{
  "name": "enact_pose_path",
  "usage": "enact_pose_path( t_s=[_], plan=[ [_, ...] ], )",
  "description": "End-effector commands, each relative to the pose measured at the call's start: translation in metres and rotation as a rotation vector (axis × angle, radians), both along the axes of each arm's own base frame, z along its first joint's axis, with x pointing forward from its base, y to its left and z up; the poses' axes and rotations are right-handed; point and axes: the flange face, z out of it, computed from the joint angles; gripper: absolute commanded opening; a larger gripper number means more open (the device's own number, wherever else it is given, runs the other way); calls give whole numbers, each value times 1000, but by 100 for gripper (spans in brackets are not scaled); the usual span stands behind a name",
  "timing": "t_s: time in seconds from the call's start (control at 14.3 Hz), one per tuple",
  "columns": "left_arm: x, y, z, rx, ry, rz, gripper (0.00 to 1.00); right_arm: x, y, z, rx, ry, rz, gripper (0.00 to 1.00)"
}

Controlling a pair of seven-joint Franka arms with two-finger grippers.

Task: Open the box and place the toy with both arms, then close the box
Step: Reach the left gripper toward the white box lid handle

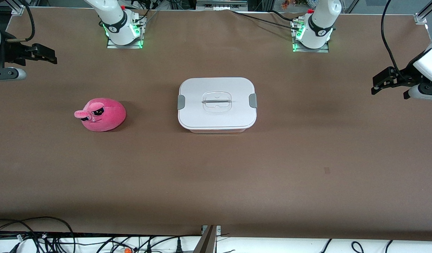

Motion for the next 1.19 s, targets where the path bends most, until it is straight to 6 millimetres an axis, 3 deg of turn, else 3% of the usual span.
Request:
enact_pose_path(
  t_s=[0.0,0.21,0.35,0.56,0.7,0.91,1.12],
  plan=[
    [-8,-25,-3,-14,98,-43,100,0,1,4,-6,-4,-6,100],
    [-22,-74,-10,-7,181,-144,100,0,1,4,-6,-4,-6,100],
    [-35,-121,-28,2,269,-241,100,0,1,4,-6,-4,-7,100],
    [-38,-186,-70,-40,365,-392,100,0,1,4,-6,-4,-7,100],
    [-30,-234,-113,-82,410,-526,100,0,1,4,-6,-4,-7,100],
    [-25,-305,-153,-157,351,-683,100,0,1,4,-6,-4,-7,100],
    [-40,-395,-183,-194,177,-856,100,0,1,4,-6,-4,-6,100]
  ],
)
